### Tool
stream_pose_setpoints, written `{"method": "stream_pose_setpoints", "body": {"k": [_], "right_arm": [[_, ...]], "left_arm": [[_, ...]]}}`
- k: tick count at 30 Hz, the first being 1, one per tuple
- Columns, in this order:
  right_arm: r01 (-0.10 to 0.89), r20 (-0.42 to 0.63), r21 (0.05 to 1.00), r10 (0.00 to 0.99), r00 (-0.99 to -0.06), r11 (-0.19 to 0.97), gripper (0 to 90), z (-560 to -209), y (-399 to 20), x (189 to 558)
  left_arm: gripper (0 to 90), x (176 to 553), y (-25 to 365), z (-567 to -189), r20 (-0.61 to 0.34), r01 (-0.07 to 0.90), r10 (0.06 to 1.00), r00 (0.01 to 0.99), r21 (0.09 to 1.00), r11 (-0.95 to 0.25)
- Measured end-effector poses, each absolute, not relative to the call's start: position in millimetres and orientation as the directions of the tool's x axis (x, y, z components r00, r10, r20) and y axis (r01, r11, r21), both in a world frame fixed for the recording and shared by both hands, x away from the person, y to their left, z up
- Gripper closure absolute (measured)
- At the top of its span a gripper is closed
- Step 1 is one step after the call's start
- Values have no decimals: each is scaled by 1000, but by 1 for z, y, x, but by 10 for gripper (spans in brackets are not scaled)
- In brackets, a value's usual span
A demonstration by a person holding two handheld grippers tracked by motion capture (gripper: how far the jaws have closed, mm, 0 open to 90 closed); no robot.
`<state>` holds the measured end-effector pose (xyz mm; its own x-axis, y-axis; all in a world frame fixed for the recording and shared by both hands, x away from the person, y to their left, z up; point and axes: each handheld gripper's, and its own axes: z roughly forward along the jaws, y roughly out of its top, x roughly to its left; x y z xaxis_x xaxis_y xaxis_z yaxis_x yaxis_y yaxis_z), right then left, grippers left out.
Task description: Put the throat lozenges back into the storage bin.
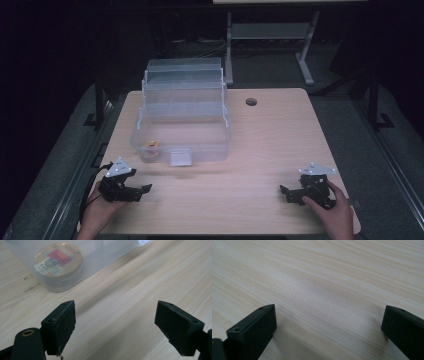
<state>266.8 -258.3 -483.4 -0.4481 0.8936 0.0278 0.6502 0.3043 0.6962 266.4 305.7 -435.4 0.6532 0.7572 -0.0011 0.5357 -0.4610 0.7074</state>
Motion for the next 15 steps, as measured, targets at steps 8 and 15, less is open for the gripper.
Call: {"method": "stream_pose_setpoints", "body": {"k": [8,15], "right_arm": [[650,28,696,894,-448,304,0,-483,-258,267],[650,28,696,893,-448,304,0,-483,-258,267]], "left_arm": [[153,261,306,-448,14,535,751,660,693,-483],[150,263,309,-460,23,552,748,663,661,-508]]}}
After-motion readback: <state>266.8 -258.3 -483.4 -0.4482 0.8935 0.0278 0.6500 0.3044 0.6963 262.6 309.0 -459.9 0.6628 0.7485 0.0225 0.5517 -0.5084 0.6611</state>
